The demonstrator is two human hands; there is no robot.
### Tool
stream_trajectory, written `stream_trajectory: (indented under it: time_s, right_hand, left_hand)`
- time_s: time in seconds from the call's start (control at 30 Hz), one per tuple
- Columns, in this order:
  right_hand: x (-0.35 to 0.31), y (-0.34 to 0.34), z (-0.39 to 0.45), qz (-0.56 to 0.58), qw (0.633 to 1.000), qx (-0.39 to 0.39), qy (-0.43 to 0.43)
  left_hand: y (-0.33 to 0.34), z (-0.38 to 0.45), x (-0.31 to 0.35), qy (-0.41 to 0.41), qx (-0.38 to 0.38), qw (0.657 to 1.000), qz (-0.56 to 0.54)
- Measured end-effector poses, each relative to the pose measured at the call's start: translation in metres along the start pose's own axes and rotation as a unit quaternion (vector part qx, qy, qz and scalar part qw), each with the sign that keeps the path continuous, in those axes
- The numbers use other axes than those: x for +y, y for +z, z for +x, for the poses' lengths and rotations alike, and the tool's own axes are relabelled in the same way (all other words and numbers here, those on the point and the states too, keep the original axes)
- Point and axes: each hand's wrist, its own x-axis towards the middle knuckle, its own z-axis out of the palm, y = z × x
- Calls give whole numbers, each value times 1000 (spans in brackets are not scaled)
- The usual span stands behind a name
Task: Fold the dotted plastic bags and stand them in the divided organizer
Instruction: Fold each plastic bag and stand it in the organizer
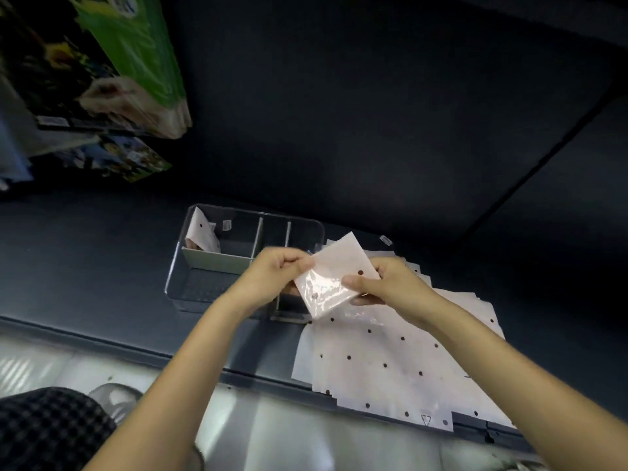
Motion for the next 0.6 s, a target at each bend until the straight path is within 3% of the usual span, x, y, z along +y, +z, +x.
stream_trajectory:
  time_s: [0.07,0.1,0.2,0.27,0.37,0.47,0.53,0.6]
  right_hand:
    - [-13,19,31,-22,998,52,-9]
    - [-20,30,49,-38,996,80,-15]
    - [-36,71,102,-81,986,145,-35]
    - [-43,100,133,-156,971,167,-65]
    - [-46,139,169,-332,923,170,-98]
    - [-42,167,191,-443,879,162,-69]
    - [-38,182,202,-447,882,146,-39]
    - [-35,194,210,-397,910,116,-9]
  left_hand:
    - [-26,10,-6,40,107,993,43]
    - [-42,16,-14,56,185,974,118]
    - [-88,20,-45,26,365,872,324]
    - [-108,20,-66,-12,388,860,330]
    - [-118,23,-94,-41,366,885,285]
    - [-120,25,-105,-23,387,895,222]
    - [-120,25,-107,-5,403,895,193]
    - [-120,24,-105,26,412,897,159]
